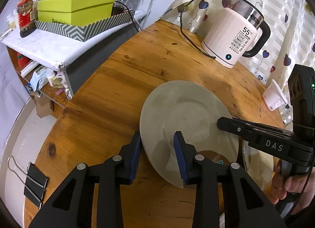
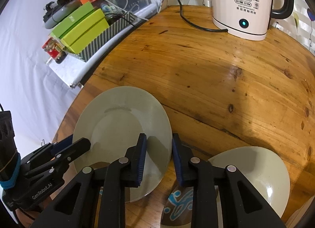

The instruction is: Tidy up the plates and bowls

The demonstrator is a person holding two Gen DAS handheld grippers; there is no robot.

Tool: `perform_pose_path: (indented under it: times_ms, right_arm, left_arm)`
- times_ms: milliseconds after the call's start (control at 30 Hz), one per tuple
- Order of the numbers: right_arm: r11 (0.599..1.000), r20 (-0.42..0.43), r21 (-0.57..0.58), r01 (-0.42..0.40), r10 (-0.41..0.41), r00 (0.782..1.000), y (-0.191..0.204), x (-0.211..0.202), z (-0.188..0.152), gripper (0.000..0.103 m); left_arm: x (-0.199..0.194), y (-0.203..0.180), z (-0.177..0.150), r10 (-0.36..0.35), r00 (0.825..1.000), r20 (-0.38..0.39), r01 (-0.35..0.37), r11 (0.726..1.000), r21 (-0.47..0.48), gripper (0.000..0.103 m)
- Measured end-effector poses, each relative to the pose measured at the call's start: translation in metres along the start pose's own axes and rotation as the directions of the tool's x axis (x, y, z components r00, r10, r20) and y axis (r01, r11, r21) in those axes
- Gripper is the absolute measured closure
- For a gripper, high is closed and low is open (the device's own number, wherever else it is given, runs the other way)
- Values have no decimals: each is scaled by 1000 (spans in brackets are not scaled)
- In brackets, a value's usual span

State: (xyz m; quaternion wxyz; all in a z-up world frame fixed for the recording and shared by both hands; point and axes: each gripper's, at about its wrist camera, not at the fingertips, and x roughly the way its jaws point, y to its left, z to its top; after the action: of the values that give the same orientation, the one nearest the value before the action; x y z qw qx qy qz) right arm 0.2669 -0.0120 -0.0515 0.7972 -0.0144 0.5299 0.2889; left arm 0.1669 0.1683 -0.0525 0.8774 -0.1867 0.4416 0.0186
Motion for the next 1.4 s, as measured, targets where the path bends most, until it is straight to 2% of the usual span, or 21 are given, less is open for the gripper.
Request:
perform_pose_path:
  times_ms: [267, 533, 967, 1400]
  right_arm:
    - [1000, 16, -16, 7, -7, 1000, 13, -17, -3, 78]
    - [1000, 39, -16, 21, -21, 999, 21, -48, -19, 78]
    - [999, 43, 19, 45, -45, 998, 25, -88, -80, 78]
    - [995, 47, 44, 87, -89, 995, 22, -114, -136, 78]
  left_arm:
    - [-20, -2, 0, 2, 1000, 16, -3, 1000, 9, 68]
    - [-49, -14, -11, -12, 1000, 28, 11, 999, 39, 68]
    - [-77, -37, -53, -25, 1000, 5, 25, 995, 93, 68]
    - [-89, -58, -96, -32, 998, -47, 38, 990, 137, 68]
